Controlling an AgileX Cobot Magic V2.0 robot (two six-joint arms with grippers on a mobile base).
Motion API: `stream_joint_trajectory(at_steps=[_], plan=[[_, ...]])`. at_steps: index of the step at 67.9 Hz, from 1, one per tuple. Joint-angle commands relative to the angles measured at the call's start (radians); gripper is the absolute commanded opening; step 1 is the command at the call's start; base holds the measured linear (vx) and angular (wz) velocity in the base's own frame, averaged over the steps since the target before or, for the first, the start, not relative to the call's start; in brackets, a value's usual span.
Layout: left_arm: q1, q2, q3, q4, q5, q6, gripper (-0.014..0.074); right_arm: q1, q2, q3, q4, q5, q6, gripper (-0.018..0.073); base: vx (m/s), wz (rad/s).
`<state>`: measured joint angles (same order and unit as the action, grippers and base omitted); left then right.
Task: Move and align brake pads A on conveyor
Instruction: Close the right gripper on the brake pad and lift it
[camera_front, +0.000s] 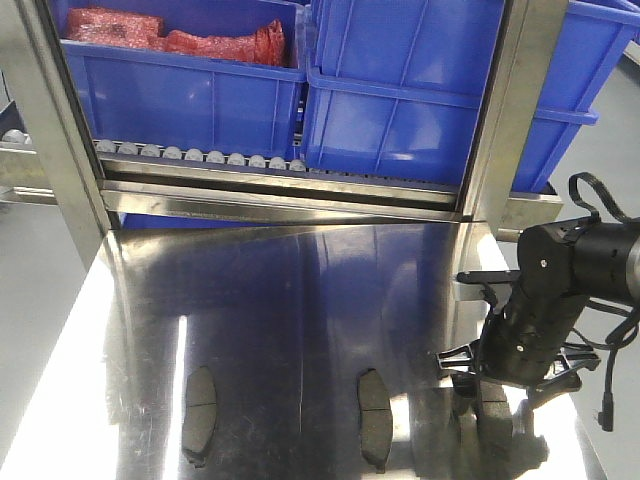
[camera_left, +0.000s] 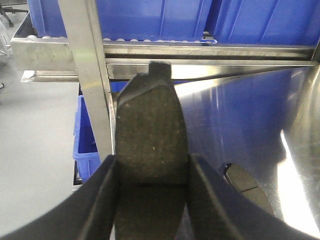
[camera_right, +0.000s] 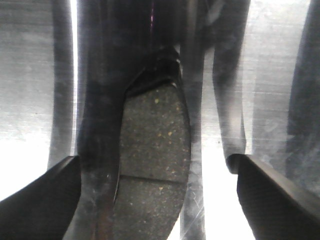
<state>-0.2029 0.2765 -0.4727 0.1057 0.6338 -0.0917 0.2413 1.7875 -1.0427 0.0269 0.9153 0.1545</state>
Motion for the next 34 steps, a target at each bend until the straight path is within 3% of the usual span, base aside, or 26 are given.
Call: stream_joint_trajectory(at_steps=[1, 8, 15, 34], plan=[[-0.003, 0.006, -0.029, 0.004, -0.092, 0.003, -0.0006, 0.0, -0.036, -0.026, -0.004, -0.005, -0.001, 0.0589, 0.0, 0.0], [-0.003, 0.006, -0.029, 0.004, -0.092, 0.003, -0.0006, 0.0, -0.035, -0.026, -0.004, -0.007, -0.001, 0.0551, 0.0, 0.0], [-0.003, 0.006, -0.029, 0.004, -0.092, 0.003, -0.0006, 0.0, -0.035, -0.026, -0.005, -0.009, 0.0, 0.0456, 0.0, 0.0], [-0.003, 0.006, -0.029, 0.004, -0.092, 0.003, -0.0006, 0.0, -0.035, -0.026, -0.027, -0.012, 0.019, -0.0019, 0.0, 0.0]])
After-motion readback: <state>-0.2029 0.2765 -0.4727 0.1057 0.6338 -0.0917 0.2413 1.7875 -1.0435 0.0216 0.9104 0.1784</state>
